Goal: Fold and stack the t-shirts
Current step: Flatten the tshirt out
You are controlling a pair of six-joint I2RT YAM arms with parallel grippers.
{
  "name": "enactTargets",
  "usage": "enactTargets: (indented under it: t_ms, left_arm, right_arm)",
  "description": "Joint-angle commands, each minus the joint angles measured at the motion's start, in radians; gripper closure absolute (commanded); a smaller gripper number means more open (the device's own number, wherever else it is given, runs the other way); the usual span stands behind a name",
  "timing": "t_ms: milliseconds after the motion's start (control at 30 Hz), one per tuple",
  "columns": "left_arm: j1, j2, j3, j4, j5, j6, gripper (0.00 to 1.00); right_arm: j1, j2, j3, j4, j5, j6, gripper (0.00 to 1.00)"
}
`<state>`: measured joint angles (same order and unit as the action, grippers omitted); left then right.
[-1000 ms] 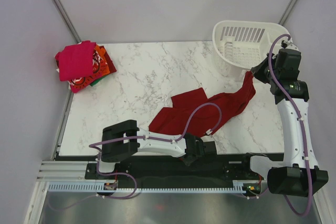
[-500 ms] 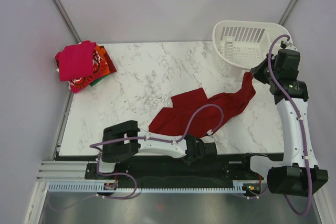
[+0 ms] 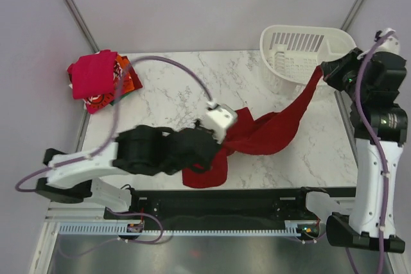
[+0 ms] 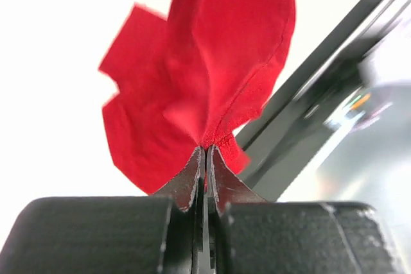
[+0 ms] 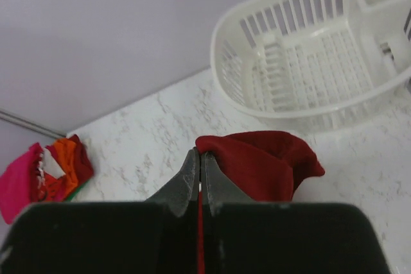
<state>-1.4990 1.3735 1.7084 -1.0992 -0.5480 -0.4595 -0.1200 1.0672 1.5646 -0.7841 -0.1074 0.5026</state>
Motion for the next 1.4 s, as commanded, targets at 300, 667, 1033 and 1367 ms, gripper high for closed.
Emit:
enactTargets:
  t_ms: [300,667,1033,1367]
  left_arm:
    - [-0.030,-0.209,0.674,-0.133,-0.041,0.395,0.98]
    - [-0.024,-0.402,0.055,0.480,-0.461,0.892,0.98]
    - [0.852,-0.237,-0.285,0.561,-0.245,0.897,0.98]
    - [1.323,0.686,0.495,0.181,0.255,0.504,0.58]
  right_arm:
    - [0.014,-0.142,0.607,0.040,0.239,-0.010,1.00]
    - [0.014,0.114,0.404,0.264,-0.115,0.146,1.00]
    - [0.245,0.416,0.258,0.320,0.073,0.079,1.00]
    - [0.356,1.384,1.415,-0.217,0.252,0.079,0.02]
